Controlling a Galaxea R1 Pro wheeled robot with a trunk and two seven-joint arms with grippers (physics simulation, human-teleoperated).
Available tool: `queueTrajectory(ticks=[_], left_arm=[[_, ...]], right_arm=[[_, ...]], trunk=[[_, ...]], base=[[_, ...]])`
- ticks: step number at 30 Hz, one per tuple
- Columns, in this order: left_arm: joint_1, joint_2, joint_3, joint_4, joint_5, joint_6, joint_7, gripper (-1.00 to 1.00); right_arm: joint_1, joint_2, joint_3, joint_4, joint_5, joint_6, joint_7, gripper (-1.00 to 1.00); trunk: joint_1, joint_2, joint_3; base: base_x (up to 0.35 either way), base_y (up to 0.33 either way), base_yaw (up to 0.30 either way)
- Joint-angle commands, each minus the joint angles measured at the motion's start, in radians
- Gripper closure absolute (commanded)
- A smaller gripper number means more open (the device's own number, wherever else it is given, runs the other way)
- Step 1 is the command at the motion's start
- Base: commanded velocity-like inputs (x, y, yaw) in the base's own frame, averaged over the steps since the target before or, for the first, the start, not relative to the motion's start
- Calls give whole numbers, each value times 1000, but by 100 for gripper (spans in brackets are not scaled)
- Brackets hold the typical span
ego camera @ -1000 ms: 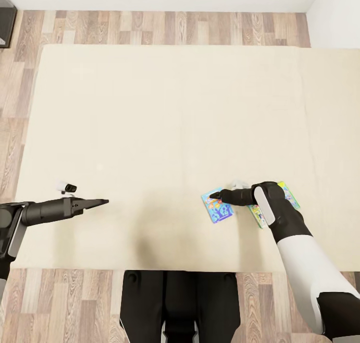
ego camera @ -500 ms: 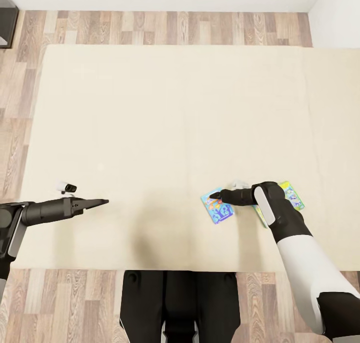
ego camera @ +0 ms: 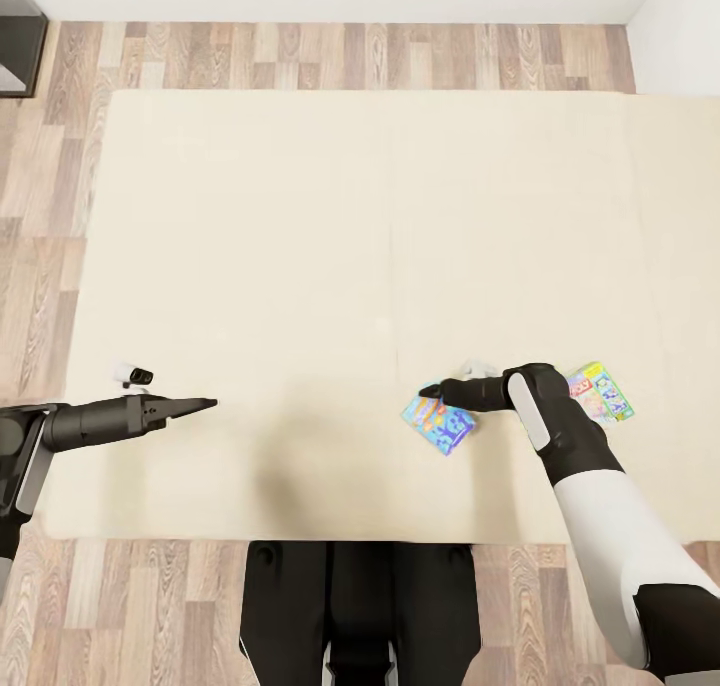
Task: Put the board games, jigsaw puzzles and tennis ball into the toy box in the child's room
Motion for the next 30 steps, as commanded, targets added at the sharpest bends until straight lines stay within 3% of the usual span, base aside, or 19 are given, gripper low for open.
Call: queueTrajectory(ticks=[1,30], left_arm=[[0,0,0,0,0,11,-4,-100],[0,-1,-1,0,-1,11,-4,-100]], right_arm=[[0,-1,2,-1,3,3,5,-100],[0,-2,2,1,3,3,5,-100]], trunk=[[1,-2,-1],[1,-2,-1]], base=[[0,200,0],[0,113,0]])
